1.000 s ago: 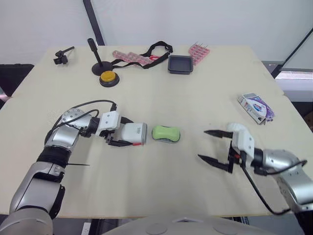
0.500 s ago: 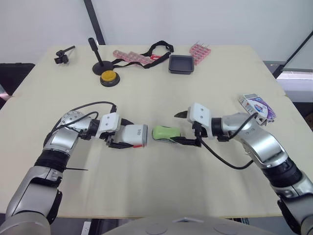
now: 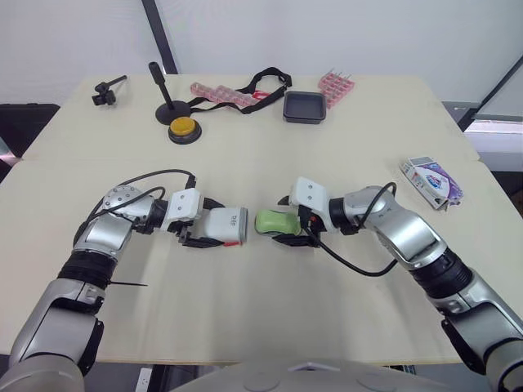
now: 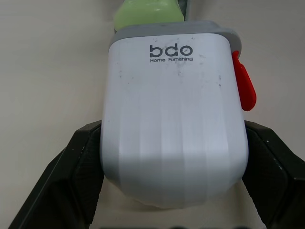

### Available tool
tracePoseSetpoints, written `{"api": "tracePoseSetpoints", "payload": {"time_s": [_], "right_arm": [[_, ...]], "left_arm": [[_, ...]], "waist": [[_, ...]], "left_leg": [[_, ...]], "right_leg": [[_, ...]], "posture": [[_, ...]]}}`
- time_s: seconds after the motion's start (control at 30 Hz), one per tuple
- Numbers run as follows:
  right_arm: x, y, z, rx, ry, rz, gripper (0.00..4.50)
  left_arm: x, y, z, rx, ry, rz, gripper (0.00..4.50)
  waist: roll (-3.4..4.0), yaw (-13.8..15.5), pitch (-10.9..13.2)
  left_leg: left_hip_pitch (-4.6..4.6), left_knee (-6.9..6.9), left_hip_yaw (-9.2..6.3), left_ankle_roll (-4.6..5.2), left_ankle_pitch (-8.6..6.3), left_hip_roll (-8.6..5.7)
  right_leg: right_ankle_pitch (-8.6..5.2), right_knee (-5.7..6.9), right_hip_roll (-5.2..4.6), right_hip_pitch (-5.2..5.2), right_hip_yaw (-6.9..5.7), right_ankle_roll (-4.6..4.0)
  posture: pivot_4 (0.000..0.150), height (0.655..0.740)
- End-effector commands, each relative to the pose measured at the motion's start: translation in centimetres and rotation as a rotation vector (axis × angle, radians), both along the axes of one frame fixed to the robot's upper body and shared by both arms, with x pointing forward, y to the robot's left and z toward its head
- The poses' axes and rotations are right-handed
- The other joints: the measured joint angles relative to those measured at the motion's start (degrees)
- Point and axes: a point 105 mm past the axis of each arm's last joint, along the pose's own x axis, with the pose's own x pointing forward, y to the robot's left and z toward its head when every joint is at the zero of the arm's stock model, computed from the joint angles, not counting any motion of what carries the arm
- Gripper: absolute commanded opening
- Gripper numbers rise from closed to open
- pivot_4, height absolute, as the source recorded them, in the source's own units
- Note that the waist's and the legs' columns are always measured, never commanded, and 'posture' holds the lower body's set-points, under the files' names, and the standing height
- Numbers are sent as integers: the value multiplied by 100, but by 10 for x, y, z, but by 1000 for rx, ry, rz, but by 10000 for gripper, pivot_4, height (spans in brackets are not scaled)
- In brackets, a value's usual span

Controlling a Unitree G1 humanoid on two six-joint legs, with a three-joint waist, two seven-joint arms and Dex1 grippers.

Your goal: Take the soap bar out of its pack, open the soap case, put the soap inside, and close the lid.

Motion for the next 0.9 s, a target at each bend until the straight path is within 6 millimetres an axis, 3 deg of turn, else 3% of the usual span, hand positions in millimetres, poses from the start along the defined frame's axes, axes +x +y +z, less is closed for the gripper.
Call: {"api": "tracePoseSetpoints", "payload": {"time_s": [0.03,0.63,0.83,0.9], "right_arm": [[4,3,6,-11,-22,-7,45000],[4,3,-12,-72,60,-66,45000],[4,1,-17,-88,60,-65,26656],[3,1,-17,-89,60,-64,25746]], "left_arm": [[0,2,4,4,-12,4,34562],[3,1,7,-5,-18,18,34562],[3,1,7,-8,-21,22,34565],[3,1,7,-8,-21,22,34565]], "waist": [[0,1,0],[0,8,0],[-2,4,-1],[-2,2,-1]], "left_leg": [[0,-1,0,0,0,0],[1,-1,0,-2,1,0],[1,-1,0,-2,1,0],[3,-2,0,-4,2,1]], "right_leg": [[0,0,0,0,0,0],[0,0,1,0,0,0],[0,1,1,0,0,0],[0,3,2,0,0,0]], "posture": [[1500,7291],[1500,7291],[1500,7291],[1500,7291]]}}
